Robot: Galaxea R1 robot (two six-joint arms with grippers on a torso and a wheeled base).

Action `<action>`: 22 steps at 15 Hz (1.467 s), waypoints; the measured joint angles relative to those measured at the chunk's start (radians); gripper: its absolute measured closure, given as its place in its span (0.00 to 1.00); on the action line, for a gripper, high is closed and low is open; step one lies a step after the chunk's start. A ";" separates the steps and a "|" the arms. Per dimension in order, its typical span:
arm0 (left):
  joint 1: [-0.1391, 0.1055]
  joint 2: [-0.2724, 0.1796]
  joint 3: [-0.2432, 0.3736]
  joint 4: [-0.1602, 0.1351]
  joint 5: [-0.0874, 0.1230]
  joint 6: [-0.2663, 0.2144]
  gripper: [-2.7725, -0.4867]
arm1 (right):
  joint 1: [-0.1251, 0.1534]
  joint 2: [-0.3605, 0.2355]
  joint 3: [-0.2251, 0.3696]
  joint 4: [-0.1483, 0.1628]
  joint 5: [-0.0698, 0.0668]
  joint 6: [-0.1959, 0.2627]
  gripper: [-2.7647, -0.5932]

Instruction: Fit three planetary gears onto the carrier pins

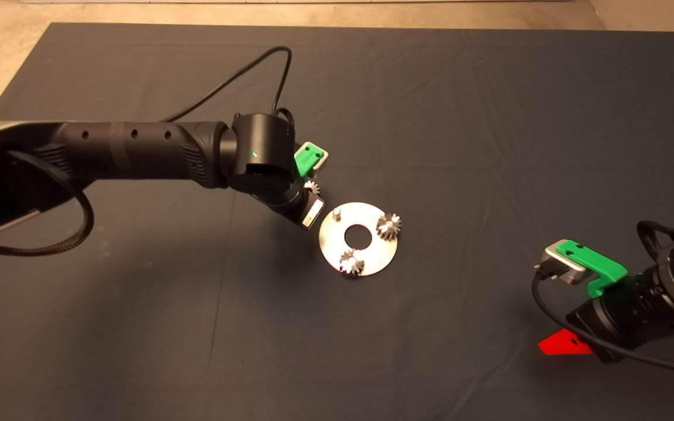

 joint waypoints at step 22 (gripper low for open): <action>0.018 0.049 -0.154 0.045 -0.115 0.036 0.58 | 0.000 0.003 0.000 0.000 0.001 0.000 0.46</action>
